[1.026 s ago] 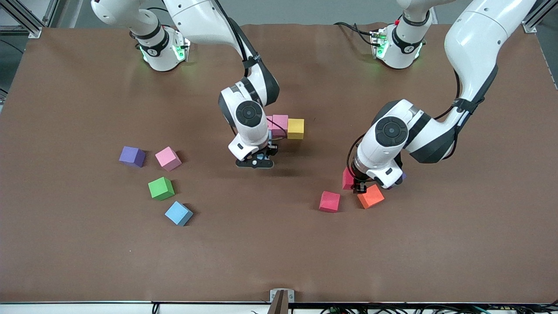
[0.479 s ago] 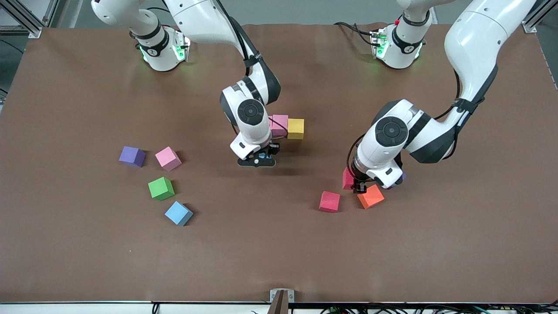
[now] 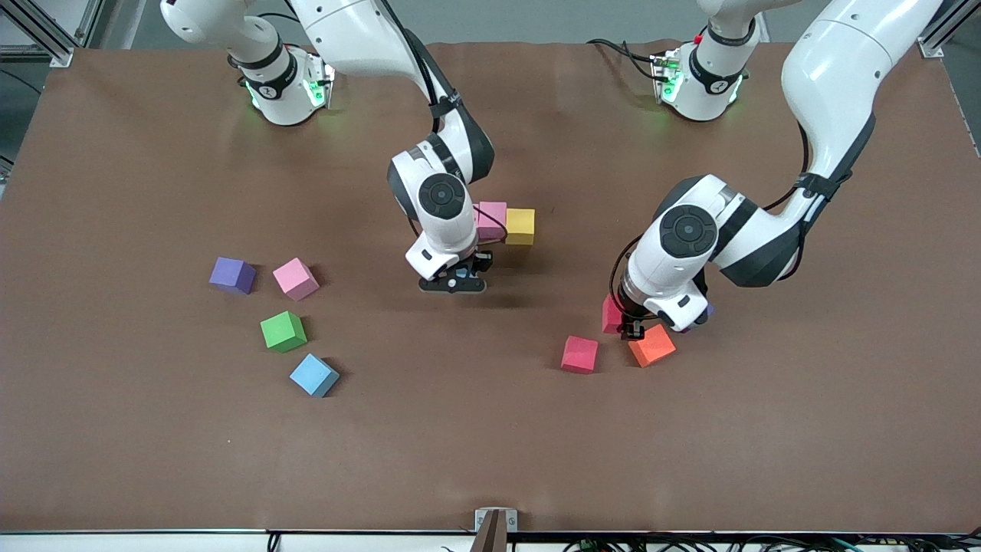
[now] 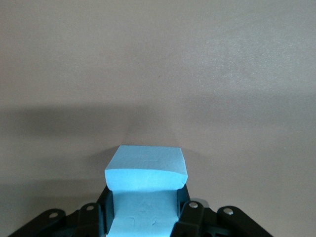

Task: Arrange 11 blocks into digit 3

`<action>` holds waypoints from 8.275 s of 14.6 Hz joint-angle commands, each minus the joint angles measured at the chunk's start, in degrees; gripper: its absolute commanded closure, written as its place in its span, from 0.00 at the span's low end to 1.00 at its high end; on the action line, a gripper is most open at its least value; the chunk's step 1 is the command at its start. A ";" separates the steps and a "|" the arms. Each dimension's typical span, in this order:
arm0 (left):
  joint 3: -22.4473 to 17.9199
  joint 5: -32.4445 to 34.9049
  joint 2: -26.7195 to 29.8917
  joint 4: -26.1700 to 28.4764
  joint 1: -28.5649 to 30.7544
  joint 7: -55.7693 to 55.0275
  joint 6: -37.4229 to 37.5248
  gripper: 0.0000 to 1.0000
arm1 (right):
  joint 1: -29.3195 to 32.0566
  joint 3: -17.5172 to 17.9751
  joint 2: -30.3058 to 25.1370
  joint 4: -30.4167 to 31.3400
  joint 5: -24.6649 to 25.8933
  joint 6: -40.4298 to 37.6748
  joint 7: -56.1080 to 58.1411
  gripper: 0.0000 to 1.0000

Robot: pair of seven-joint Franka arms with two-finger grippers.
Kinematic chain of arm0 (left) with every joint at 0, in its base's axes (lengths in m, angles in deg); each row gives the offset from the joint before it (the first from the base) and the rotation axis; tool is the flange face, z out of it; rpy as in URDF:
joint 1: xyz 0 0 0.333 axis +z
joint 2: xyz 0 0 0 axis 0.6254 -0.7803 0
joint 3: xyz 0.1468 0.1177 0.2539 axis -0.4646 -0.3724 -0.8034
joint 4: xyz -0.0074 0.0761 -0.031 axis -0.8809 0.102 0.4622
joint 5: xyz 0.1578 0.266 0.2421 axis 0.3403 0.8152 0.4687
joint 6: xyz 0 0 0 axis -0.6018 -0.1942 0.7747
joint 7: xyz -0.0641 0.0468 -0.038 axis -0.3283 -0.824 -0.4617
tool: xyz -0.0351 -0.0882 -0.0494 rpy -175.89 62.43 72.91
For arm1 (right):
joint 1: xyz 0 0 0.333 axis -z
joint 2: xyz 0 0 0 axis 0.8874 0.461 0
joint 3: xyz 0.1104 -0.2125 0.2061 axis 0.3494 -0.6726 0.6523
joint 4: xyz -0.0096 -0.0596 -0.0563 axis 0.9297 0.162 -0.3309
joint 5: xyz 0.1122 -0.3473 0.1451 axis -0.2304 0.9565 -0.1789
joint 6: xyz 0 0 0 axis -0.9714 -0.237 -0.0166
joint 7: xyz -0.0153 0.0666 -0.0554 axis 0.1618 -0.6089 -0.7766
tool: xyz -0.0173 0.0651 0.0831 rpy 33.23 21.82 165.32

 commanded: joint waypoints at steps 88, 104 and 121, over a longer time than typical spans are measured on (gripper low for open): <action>-0.78 0.30 -3.57 -3.91 -6.45 -3.85 -0.45 0.52 | 7.71 -2.19 -9.76 -0.74 -0.63 -12.72 5.12 0.00; -14.76 -3.82 -18.60 -21.67 -35.11 -16.08 -5.19 0.52 | 10.45 -28.48 -17.69 -6.27 0.25 -34.11 4.15 0.00; -15.91 -4.54 -16.41 -16.05 -36.34 -22.14 -0.63 0.52 | 16.78 -24.18 -2.58 -2.58 -13.79 -13.81 2.83 0.00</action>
